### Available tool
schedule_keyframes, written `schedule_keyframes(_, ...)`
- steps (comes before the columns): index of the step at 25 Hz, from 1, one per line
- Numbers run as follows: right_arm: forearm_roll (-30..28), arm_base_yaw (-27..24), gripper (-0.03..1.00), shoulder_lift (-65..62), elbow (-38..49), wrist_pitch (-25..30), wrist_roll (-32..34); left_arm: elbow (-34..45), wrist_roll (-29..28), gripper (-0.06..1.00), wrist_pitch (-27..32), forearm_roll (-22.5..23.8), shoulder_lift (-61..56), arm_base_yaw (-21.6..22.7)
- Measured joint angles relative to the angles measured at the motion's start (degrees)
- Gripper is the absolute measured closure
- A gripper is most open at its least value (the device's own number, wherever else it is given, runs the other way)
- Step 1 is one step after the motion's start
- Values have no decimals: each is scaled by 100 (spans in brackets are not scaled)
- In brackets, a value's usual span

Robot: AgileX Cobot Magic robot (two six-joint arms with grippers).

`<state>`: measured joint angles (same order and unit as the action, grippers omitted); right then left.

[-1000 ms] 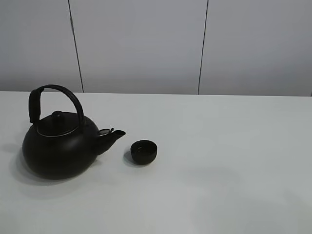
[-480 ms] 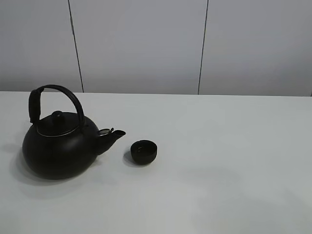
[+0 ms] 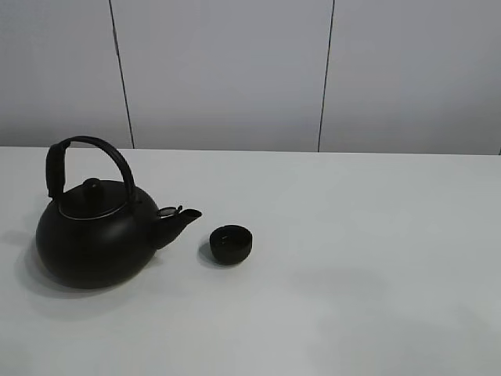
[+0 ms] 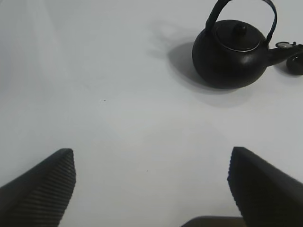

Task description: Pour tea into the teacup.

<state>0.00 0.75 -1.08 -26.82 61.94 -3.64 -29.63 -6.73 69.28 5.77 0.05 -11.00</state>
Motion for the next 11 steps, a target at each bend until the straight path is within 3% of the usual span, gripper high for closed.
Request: schedule_keyframes(11,0,0,33,0,0,0,0,109,0,31,-335,-5,-81,0)
